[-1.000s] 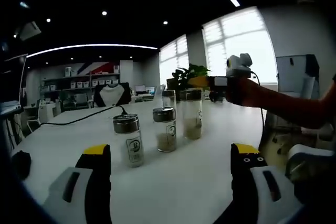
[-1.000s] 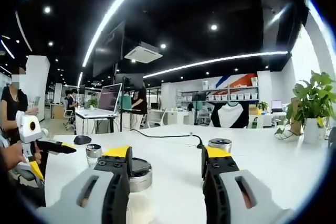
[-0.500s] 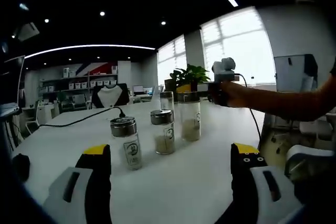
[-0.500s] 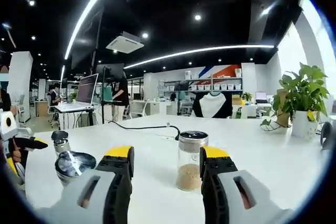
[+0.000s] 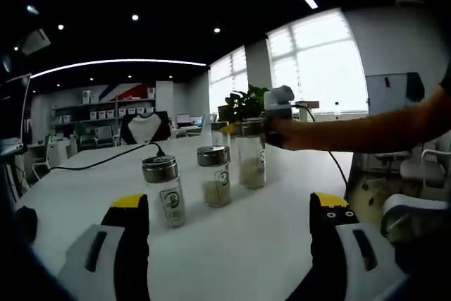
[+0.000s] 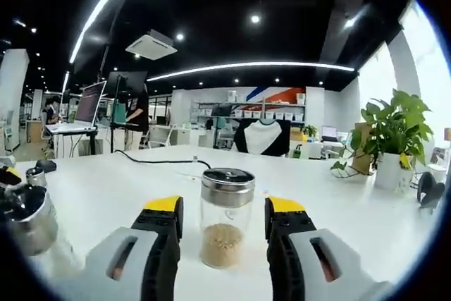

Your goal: Rotate the seasoning bottle until the label or dispensing opening points toward the visible target arrow and the bottle remains upright within the marked orientation range

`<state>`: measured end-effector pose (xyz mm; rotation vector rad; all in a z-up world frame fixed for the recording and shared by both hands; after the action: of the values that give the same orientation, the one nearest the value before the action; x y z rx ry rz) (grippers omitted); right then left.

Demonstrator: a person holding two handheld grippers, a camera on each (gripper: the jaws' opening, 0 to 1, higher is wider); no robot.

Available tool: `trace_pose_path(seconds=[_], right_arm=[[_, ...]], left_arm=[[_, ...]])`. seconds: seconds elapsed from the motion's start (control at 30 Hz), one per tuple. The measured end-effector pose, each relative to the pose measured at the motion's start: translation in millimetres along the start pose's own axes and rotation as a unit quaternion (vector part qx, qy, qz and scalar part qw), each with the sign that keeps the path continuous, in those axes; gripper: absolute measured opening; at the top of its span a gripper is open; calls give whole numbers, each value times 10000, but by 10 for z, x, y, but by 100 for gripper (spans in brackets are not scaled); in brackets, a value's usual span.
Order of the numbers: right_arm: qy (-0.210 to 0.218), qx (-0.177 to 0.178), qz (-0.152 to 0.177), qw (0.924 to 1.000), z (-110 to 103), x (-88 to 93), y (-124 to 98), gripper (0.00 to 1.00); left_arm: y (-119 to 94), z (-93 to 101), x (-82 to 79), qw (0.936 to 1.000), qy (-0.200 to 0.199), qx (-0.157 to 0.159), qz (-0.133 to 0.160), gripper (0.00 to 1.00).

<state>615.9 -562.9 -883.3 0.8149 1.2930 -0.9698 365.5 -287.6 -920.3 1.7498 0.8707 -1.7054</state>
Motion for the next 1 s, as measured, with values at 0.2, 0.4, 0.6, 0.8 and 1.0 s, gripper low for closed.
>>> trace_pose_path(seconds=[0.2,0.4,0.6,0.8,1.0], right_arm=[[20,35,99,9999,-17,4,127,47],[-89,193,45,9998,-9,25,267,47],[-67,345,-94,9993,-13,46,375,43],[-9,270,-115,9996,-21,41,392,40],[110,154,-160,9997,-2,35,319,39]], left_arm=[[-13,-28,15,10000,-43,-32,27,100],[-8,2,23,10000,-8,19,-8,100],[2,27,9,10000,32,52,-23,100],[-3,49,34,9999,44,80,-103,100],[3,64,29,9999,4,141,-66,100]])
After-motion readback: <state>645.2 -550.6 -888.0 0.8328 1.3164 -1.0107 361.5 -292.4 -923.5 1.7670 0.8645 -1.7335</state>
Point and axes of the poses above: the point that each gripper's makers call its tool centre point, and the gripper's own axes: y roughly forward along the fingers, z roughly to its right, x roughly out of its underside, the point moved 9 cm from there along -y, roughly backward along the fingers, and after that the axes turned 4 degrees about x, right-handed, at the moved point
